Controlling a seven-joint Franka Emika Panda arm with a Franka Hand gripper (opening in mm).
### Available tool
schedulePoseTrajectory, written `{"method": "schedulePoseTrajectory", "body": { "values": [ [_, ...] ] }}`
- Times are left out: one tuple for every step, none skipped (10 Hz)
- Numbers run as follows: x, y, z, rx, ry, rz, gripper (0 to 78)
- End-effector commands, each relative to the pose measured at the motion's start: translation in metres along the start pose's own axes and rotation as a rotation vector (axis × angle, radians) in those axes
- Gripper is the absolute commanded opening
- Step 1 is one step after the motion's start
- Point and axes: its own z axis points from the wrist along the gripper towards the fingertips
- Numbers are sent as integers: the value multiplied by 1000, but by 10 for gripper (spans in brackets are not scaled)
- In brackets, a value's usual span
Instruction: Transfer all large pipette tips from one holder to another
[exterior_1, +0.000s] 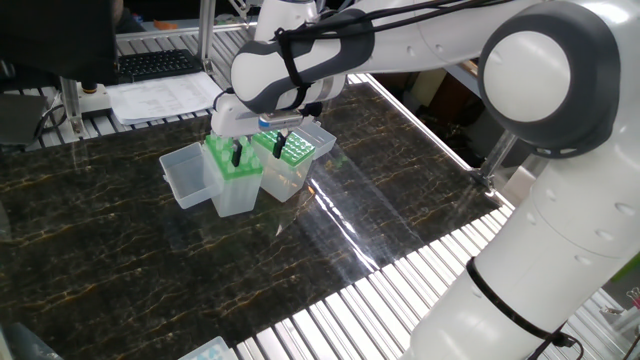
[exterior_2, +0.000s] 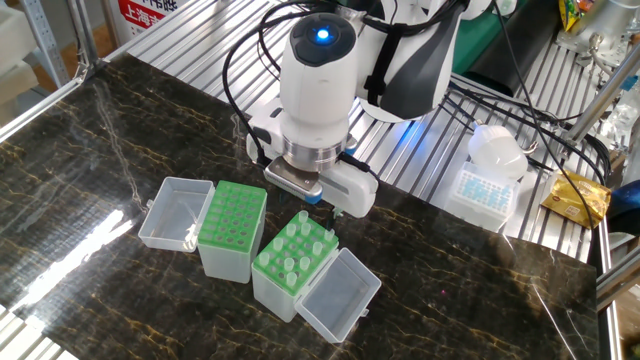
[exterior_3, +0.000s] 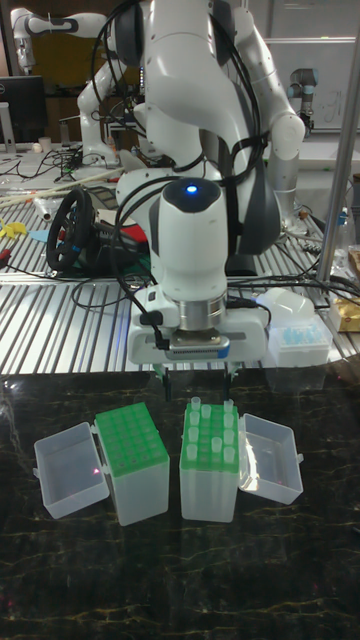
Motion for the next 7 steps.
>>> {"method": "schedulePoseTrajectory", "body": {
  "values": [
    [1, 0, -3, -6, 4, -44, 773],
    [1, 0, -4, -4, 4, -48, 773],
    [1, 0, -5, 4, 5, -74, 773],
    [2, 0, -6, 11, 6, -94, 773],
    [2, -1, -6, 13, 6, -115, 773],
    [2, -1, -6, 15, 6, -128, 773],
    [3, -1, -6, 17, 6, -141, 773]
  ]
}}
